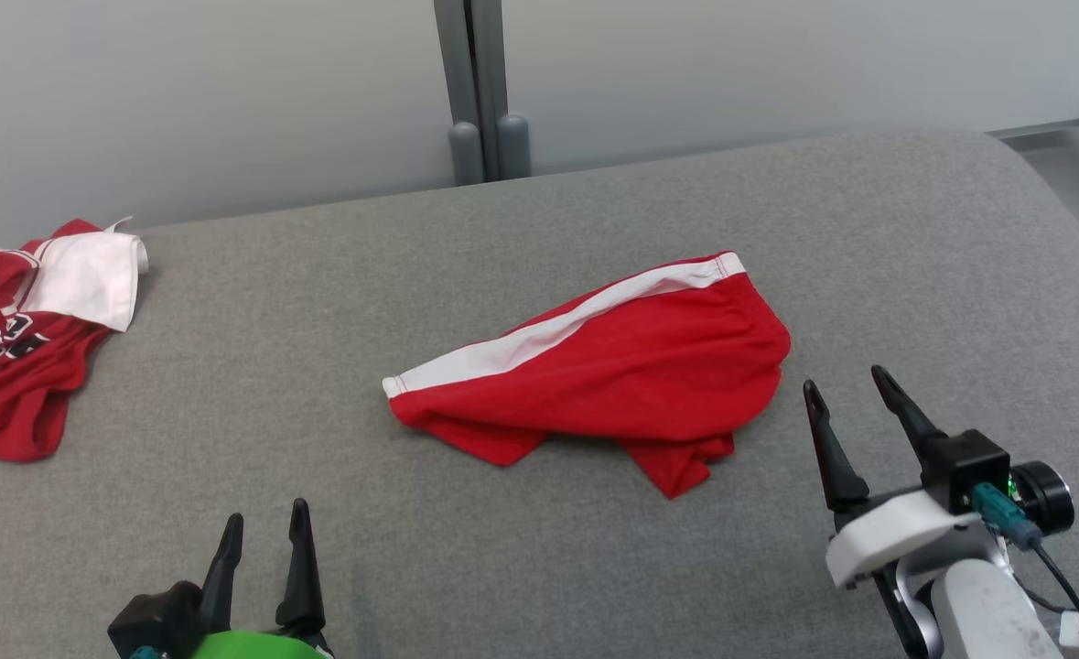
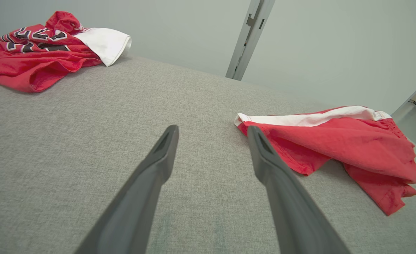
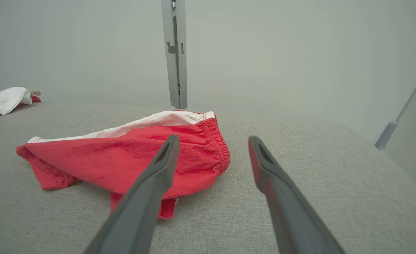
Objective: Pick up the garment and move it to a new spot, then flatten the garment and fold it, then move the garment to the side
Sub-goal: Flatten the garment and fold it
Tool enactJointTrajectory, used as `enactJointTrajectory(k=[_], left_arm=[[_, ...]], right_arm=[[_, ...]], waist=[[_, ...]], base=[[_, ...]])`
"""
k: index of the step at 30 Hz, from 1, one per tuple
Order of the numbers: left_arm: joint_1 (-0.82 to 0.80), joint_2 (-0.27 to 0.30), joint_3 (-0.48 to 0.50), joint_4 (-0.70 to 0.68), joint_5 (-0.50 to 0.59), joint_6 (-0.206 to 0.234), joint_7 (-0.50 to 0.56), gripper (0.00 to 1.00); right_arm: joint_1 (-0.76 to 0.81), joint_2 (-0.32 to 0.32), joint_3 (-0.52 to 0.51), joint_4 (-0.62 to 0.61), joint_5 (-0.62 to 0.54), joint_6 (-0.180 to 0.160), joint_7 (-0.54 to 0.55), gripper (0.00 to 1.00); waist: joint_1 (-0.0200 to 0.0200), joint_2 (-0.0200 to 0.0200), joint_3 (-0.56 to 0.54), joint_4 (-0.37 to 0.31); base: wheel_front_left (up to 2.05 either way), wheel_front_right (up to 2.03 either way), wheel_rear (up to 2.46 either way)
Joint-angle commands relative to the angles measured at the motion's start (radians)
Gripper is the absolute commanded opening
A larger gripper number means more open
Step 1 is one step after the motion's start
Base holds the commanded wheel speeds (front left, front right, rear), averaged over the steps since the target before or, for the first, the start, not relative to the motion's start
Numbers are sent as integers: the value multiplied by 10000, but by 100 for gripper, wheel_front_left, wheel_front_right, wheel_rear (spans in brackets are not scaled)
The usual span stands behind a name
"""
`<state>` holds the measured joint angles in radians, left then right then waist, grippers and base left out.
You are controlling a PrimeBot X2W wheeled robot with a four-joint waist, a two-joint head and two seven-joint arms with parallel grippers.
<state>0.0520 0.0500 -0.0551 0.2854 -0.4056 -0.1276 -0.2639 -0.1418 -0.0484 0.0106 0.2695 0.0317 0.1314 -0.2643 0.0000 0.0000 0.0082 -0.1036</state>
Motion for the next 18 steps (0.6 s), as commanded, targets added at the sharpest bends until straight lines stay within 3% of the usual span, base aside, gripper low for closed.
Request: enactJointTrajectory(k=[1, 4, 8, 14, 18], left_arm=[[-210, 10, -23, -24, -17, -53, -9, 100], [-382, 12, -97, -21, -46, -53, -9, 100], [-595, 15, -142, -27, -46, -53, -9, 100], [-901, 14, -215, 5, -64, -53, -8, 100], [-1118, 14, -269, 34, -85, -53, -9, 100]], right_arm=[[-383, -34, -35, 304, -153, -14, -1, 100], [-1341, -42, -111, 1089, -614, -14, 25, 100], [-2892, -520, 135, 2276, -611, -14, 910, 100], [-4803, -1545, 1127, 3495, 460, -14, 2363, 100], [-5692, -2152, 2031, 4009, 1776, -14, 3074, 100]], waist=[[0, 0, 157, 82], [0, 0, 385, 181], [0, 0, 712, 346], [0, 0, 1237, 676], [0, 0, 1628, 929]], base=[[0, 0, 0], [0, 0, 0], [0, 0, 0], [0, 0, 0], [0, 0, 0]])
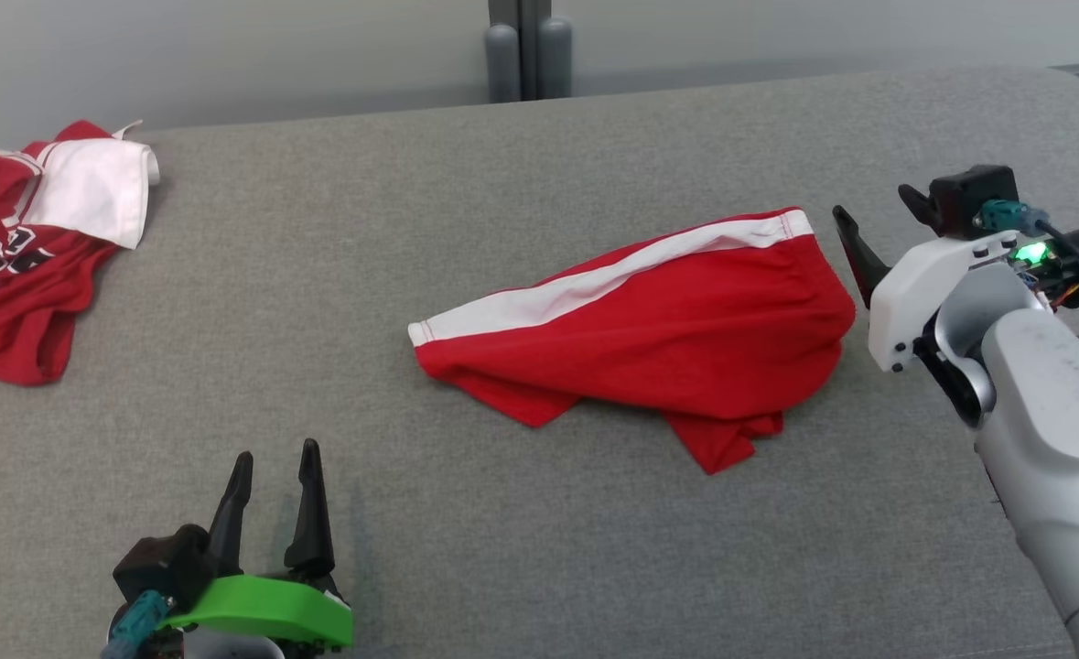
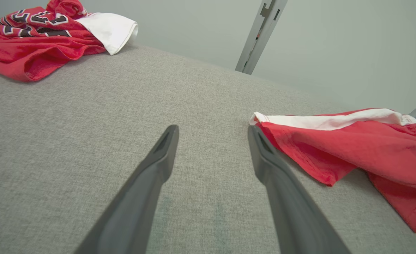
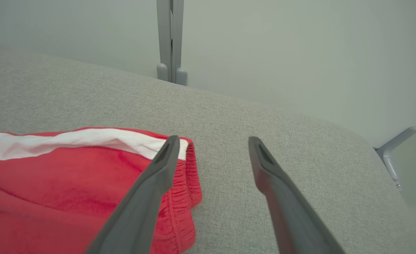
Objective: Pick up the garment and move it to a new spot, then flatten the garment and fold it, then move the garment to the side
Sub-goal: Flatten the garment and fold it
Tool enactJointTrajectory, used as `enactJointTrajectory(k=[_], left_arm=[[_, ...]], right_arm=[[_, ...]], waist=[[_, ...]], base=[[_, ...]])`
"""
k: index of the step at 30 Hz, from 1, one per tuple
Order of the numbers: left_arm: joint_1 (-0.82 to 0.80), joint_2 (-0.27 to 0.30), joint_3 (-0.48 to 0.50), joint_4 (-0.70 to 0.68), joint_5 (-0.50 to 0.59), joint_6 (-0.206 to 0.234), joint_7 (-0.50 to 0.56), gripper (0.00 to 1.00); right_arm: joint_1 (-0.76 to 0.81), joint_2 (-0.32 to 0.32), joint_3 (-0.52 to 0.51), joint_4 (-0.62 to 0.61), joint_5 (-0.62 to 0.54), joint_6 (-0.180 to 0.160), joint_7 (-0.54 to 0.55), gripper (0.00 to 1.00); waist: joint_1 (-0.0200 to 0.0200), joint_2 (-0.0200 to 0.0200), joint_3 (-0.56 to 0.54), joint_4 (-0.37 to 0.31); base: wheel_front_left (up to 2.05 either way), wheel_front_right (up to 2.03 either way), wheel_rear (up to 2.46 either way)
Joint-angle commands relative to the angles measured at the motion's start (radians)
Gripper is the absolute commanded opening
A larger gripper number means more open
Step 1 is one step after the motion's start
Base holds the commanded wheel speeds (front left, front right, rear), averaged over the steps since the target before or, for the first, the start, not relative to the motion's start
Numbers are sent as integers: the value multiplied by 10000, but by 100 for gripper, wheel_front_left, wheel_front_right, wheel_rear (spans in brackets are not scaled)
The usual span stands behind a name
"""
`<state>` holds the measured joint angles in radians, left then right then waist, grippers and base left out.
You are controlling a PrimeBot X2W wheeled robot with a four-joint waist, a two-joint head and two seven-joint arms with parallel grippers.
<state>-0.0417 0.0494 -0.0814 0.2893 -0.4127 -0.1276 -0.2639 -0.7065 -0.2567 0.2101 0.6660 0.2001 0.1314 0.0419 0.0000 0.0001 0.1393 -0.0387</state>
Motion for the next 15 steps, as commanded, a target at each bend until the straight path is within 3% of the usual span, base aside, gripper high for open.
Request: enactJointTrajectory(k=[1, 8, 15], left_arm=[[-207, 22, -13, 13, -20, -54, -9, 100], [-514, 21, -178, 55, -22, -54, -8, 100], [-736, 21, -222, 120, -5, -54, -9, 100]], right_arm=[[-201, -178, 200, 147, 426, -14, 195, 100], [-1031, -1073, 1572, 443, 2553, -14, 1203, 100], [-1357, -1672, 2889, 501, 3879, -14, 1821, 100]], waist=[[0, -1, 389, 328], [0, -1, 964, 684], [0, -1, 1293, 946]], base=[[0, 0, 0], [0, 0, 0], [0, 0, 0]])
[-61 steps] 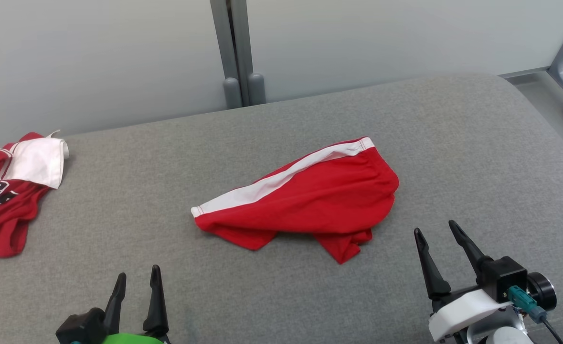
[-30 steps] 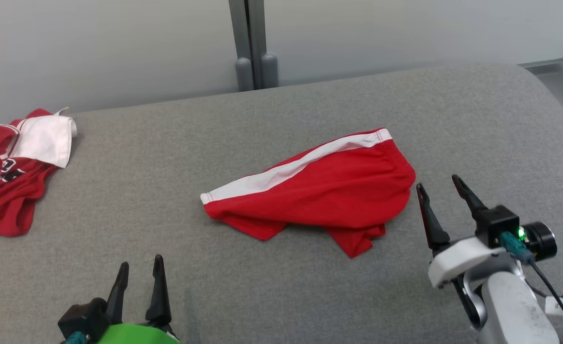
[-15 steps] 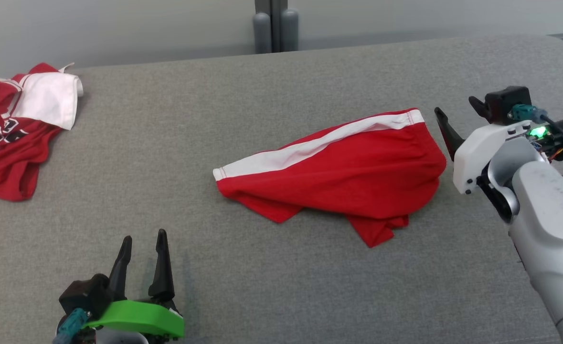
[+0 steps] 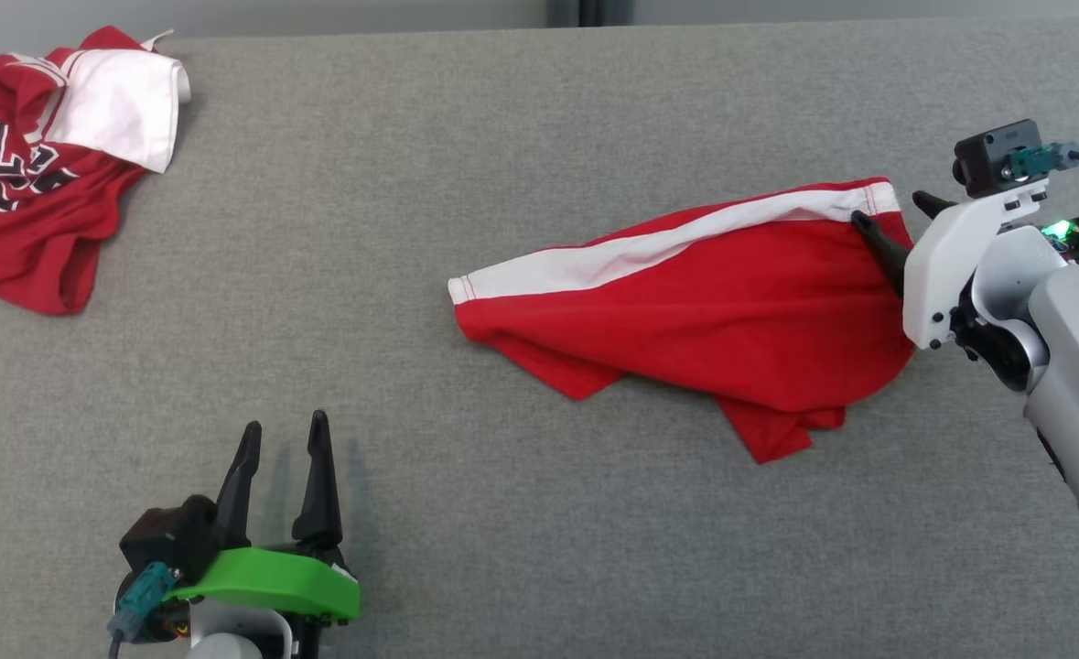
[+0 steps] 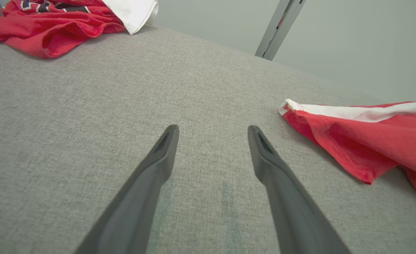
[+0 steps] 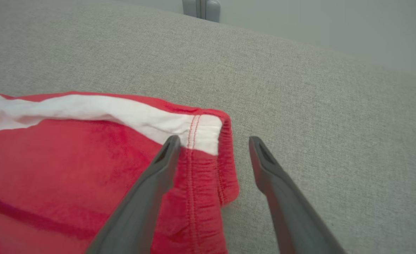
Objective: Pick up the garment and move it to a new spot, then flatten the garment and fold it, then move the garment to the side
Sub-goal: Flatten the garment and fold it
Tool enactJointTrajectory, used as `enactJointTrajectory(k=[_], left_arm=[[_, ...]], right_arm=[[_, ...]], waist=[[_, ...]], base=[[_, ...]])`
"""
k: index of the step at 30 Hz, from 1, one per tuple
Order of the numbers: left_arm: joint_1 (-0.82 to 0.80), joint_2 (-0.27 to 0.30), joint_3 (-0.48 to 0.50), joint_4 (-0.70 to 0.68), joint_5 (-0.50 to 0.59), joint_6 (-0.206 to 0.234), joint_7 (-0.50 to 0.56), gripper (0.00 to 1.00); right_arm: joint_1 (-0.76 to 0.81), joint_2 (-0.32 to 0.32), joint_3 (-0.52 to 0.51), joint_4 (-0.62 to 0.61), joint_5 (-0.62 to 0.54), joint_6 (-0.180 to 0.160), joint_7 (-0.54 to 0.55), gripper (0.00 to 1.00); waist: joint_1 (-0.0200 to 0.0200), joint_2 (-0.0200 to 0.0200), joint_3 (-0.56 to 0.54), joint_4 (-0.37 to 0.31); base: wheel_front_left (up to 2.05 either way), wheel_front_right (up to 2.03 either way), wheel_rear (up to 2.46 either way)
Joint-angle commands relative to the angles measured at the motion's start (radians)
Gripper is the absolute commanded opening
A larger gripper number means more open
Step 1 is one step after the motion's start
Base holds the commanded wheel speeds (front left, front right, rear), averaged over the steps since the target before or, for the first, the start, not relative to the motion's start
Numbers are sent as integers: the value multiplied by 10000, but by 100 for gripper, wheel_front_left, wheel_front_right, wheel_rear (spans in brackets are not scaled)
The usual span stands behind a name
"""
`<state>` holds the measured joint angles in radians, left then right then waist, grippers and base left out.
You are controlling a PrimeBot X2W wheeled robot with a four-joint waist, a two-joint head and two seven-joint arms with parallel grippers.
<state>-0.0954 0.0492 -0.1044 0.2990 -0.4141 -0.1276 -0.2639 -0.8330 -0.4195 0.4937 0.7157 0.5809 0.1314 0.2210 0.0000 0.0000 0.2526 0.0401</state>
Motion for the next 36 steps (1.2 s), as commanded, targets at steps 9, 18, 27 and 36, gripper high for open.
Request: enactJointTrajectory(k=[9, 18, 27, 36], left_arm=[[-368, 23, -57, 54, -38, -52, -9, 100], [-344, 23, -124, 30, 3, -52, -9, 100], [-1696, 143, -1643, 908, -886, -52, 143, 100], [-4451, 987, -2921, 2866, -2729, -43, 2689, 100]], right_arm=[[-568, -391, 1301, 47, 1120, -14, -97, 100], [-937, -415, 2083, 310, 1699, -14, -1076, 0], [-876, -270, 2962, 279, 2055, -14, -1950, 0], [-1055, 178, 3900, 400, 2131, -14, -2492, 0]], waist=[[0, 0, 394, 356], [0, 0, 256, 311], [0, 0, 14, -265], [0, 0, 186, -961]], base=[[0, 0, 0], [0, 0, 0], [0, 0, 0], [0, 0, 0]])
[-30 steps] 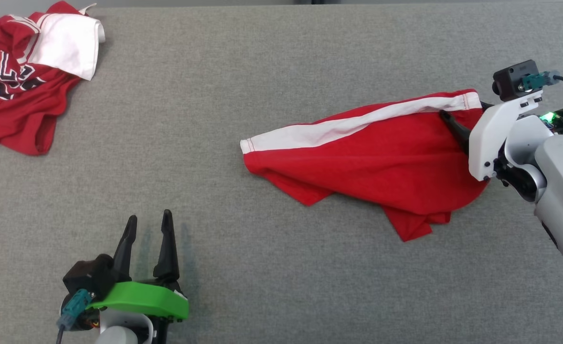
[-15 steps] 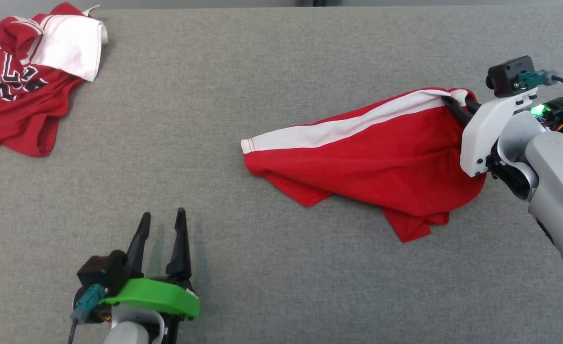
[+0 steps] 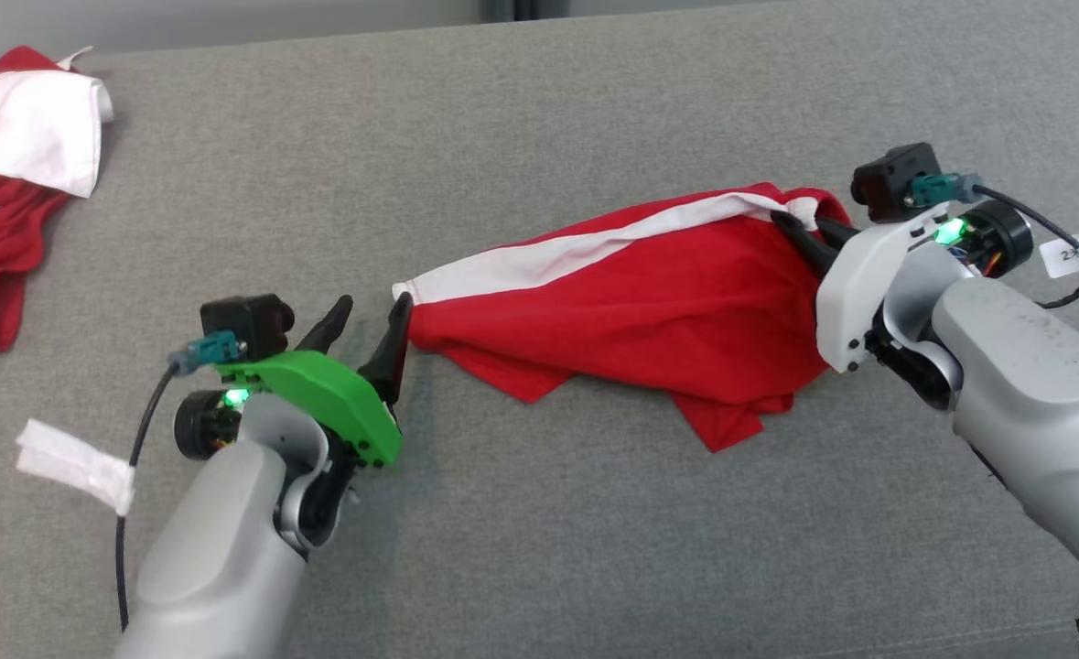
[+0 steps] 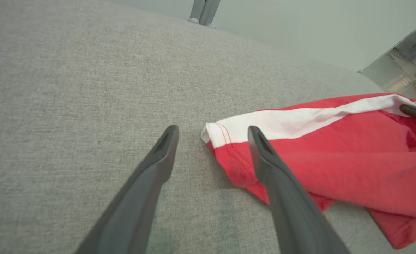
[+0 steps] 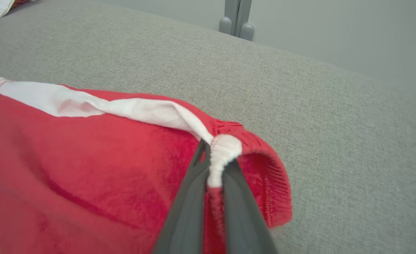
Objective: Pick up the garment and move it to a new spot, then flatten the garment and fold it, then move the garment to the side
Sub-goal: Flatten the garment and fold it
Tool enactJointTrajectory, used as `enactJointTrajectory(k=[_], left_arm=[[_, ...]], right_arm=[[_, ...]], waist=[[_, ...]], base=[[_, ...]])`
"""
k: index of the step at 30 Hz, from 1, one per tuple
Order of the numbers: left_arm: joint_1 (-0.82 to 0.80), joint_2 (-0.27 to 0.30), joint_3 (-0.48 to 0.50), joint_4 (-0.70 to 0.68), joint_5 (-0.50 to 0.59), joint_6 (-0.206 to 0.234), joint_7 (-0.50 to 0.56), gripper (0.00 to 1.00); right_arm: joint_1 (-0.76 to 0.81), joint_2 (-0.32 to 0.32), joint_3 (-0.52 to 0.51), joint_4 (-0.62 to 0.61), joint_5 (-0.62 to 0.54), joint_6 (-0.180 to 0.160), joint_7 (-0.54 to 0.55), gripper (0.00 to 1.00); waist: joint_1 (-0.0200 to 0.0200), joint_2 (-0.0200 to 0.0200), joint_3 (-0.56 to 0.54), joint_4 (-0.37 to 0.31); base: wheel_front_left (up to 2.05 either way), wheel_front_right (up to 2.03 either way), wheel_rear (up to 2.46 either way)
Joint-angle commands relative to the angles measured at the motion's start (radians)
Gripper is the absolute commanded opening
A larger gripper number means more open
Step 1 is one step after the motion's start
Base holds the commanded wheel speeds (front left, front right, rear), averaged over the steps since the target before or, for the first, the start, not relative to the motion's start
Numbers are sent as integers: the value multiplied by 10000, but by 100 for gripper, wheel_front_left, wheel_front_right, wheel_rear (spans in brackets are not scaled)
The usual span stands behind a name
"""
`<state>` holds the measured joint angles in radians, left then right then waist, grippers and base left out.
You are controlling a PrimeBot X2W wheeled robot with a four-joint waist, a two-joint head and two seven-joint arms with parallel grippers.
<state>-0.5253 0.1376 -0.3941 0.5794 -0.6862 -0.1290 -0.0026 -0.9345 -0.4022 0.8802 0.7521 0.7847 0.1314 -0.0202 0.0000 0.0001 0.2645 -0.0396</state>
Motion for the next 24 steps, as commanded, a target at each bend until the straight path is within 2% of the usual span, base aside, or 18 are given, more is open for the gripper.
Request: enactJointTrajectory(k=[1, 10, 16, 23, 24], left_arm=[[-335, 151, -93, 243, -74, -30, 315, 100], [-1337, 184, -302, 1363, -482, -30, 1865, 100], [-1525, -17, -540, 1261, -836, -30, 2193, 100], [-1684, 82, -680, 988, -985, -25, 2238, 100], [-1692, 85, -669, 986, -1000, -2, 2227, 96]], right_arm=[[-41, 17, 107, 50, 121, -14, -117, 0], [-166, 205, 897, 7, 369, -14, -413, 0], [-308, 191, 1250, 38, 579, -14, -530, 0], [-455, 259, 1555, 129, 793, -14, -709, 0], [-486, 280, 1598, 143, 814, -14, -737, 0]], waist=[[0, -1, 72, -201], [0, -1, 156, -508], [0, -1, 230, -594], [0, -1, 251, -640], [0, -1, 258, -651]], base=[[0, 0, 0], [0, 0, 0], [0, 0, 0], [0, 0, 0], [0, 0, 0]])
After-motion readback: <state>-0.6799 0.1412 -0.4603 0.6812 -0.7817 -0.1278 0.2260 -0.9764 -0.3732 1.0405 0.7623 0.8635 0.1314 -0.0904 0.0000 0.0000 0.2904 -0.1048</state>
